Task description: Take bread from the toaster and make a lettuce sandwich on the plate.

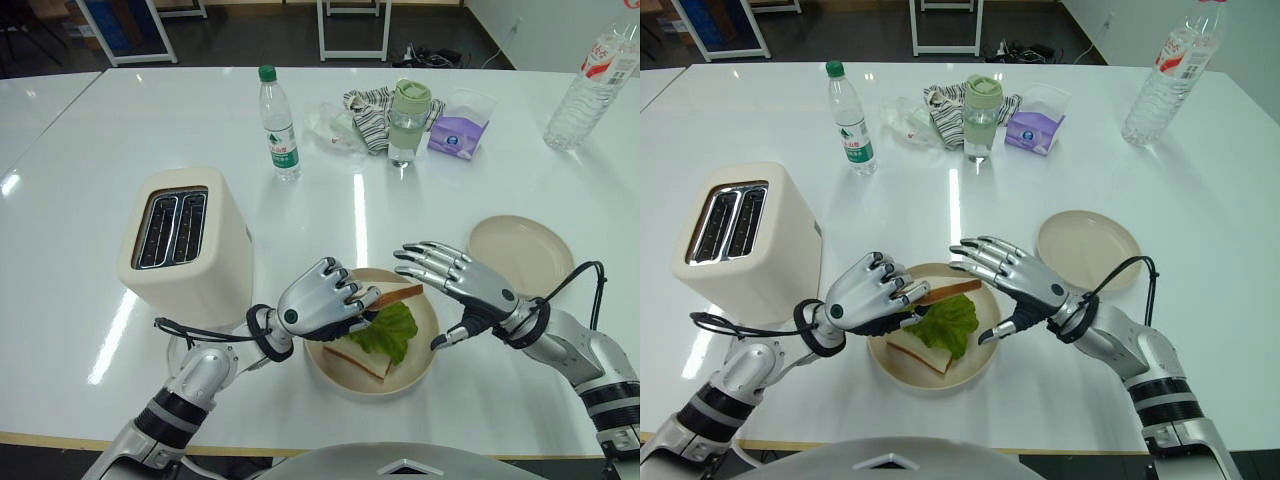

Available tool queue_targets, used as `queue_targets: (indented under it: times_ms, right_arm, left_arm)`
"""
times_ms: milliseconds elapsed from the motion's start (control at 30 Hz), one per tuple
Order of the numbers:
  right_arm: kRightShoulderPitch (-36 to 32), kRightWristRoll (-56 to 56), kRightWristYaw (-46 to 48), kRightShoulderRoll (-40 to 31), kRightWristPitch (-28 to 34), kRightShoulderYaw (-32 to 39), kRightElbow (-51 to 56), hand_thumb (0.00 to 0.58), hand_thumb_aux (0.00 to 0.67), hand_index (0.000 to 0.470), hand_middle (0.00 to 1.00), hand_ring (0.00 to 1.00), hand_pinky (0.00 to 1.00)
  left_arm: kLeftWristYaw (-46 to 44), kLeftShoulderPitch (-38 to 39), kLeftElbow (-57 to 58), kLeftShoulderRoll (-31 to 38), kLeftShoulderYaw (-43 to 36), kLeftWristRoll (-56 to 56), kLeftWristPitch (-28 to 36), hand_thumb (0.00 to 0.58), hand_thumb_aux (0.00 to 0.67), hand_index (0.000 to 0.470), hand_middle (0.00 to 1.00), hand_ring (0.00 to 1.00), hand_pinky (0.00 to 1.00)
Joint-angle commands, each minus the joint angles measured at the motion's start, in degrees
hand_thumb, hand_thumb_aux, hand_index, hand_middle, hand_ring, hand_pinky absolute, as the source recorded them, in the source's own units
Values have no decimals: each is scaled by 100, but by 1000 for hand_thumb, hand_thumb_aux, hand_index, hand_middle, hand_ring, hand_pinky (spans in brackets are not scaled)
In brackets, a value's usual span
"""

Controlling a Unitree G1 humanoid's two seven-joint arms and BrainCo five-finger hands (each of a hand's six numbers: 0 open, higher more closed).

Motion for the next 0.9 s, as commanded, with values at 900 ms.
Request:
queue_targets:
  times_ms: [900]
  right_arm:
    - [-481, -181, 1820, -716, -355, 1127, 303, 0, 0, 0, 0, 0, 0]
  left_arm:
    - [-290, 284, 472, 62, -870, -201, -154, 580, 670, 470, 1000, 1000, 1000]
